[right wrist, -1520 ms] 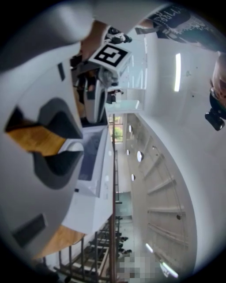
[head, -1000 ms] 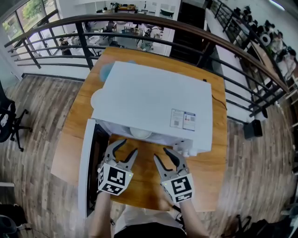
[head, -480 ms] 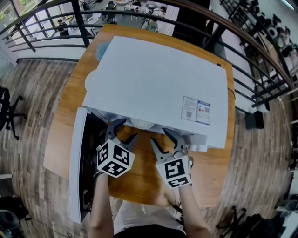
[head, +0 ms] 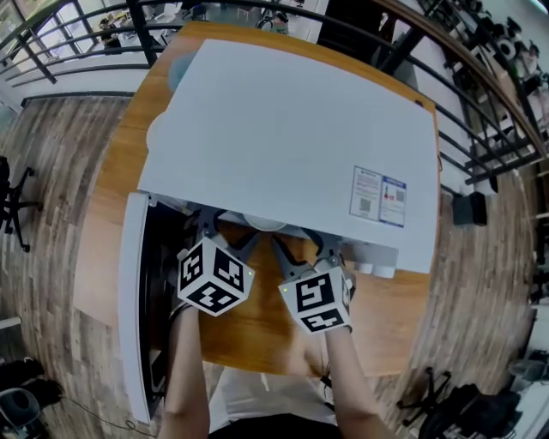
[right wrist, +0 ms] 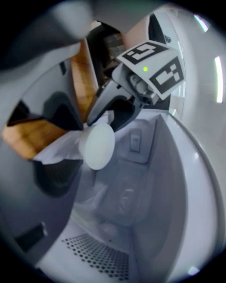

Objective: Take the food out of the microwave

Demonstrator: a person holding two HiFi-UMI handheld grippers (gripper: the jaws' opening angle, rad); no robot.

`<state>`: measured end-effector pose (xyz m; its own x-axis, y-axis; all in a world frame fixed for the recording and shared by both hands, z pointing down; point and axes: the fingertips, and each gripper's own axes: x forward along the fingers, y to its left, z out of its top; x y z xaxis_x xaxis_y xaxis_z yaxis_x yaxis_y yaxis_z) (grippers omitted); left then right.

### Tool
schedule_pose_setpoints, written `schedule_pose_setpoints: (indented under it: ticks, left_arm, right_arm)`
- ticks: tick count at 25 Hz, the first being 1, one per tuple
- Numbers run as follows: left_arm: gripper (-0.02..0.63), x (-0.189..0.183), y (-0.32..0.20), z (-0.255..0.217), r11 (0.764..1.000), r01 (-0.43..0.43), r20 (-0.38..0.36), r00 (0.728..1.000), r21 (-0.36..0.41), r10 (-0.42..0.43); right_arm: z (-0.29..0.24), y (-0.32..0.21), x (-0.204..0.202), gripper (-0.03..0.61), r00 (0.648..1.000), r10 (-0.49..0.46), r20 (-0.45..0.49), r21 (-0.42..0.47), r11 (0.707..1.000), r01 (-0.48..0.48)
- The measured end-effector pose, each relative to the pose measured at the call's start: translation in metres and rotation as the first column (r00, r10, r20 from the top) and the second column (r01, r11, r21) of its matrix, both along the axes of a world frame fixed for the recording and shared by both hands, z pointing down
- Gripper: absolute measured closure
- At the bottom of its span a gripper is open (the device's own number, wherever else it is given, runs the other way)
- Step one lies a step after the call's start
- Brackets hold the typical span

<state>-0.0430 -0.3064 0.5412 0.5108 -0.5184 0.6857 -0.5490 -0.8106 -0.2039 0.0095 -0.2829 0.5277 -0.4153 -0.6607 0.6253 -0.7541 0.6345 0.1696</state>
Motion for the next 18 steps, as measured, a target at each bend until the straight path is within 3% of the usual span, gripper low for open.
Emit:
schedule_pose_setpoints:
  ticks: [3,6,12,18]
  left_arm:
    - [0.316,0.003,0.000,0.005,1.000,-0.028,0.014,0.999,-0.012,0.028]
    - [0.315,0.007,0.000,0.002,0.999,-0.036,-0.022,0.999,-0.016,0.035]
    - [0.316,0.009,-0.002,-0.003,0.999,0.004,-0.121,0.993,-0.038,-0.009]
    - [0.324,0.008,-0.001,-0.003,0.999,0.038,-0.146,0.988,-0.038,-0.043]
  right_arm:
    - [0.006,-0.004,0.000,0.373,1.000,0.026,-0.012,-0.033,0.999,-0.026]
    - [0.008,-0.007,0.000,0.373,0.998,0.058,-0.016,-0.056,0.997,-0.059]
    - [0.008,-0.013,0.000,0.373,0.996,0.083,-0.027,-0.023,0.996,-0.084]
    - [0.009,-0.014,0.001,0.373,0.996,0.082,-0.029,-0.005,0.997,-0.083]
